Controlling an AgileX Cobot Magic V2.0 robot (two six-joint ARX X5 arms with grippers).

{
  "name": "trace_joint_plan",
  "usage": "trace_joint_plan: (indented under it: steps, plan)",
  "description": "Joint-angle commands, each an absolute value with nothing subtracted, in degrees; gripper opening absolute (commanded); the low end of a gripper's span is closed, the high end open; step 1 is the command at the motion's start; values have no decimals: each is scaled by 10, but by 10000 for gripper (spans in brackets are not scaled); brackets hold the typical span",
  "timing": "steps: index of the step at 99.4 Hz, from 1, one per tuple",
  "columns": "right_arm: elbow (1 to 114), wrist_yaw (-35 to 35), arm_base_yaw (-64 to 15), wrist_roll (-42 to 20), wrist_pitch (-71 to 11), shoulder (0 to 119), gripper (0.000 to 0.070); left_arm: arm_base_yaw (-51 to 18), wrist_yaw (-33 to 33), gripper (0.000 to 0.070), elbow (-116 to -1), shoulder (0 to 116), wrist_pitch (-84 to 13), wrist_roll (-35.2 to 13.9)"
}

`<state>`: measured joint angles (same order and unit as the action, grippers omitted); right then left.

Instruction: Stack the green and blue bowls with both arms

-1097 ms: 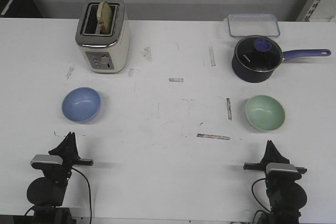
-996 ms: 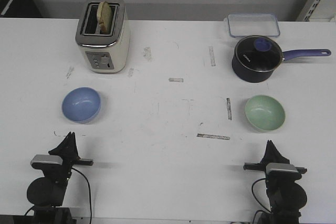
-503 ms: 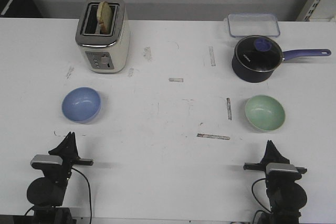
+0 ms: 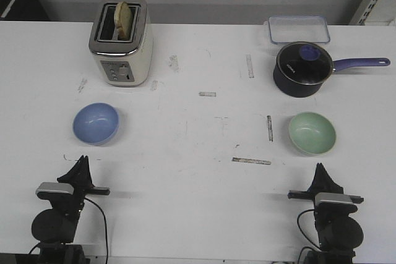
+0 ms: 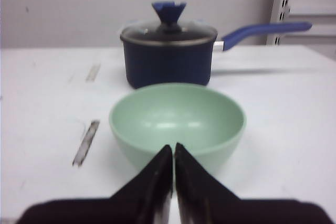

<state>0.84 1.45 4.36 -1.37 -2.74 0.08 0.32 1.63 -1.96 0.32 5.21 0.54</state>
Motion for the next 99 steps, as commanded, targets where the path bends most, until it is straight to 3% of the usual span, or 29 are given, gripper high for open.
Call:
trace_joint_plan:
  steps: [1, 17, 46, 51, 63, 69, 75, 99]
  plan:
    - [8, 13, 46, -21, 10, 1, 3, 4, 17, 1, -8, 3, 61, 5]
    - [70, 10, 45, -21, 27, 5, 3, 4, 17, 1, -8, 3, 61, 4]
    - [336, 0, 45, -21, -123, 192, 15, 4, 17, 1, -8, 3, 61, 5]
    - [385, 0, 45, -21, -153, 238, 66, 4, 17, 1, -8, 3, 61, 5]
    - [490, 0, 45, -21, -227, 347, 308, 4, 17, 1, -8, 3, 61, 5]
    - [536, 0, 46, -21, -272, 397, 388, 4, 17, 1, -8, 3, 61, 5]
    - [574, 0, 46, -21, -315, 448, 423, 4, 17, 1, -8, 3, 61, 5]
    - [617, 1, 74, 33, -399, 614, 424, 4, 17, 1, -8, 3, 61, 4]
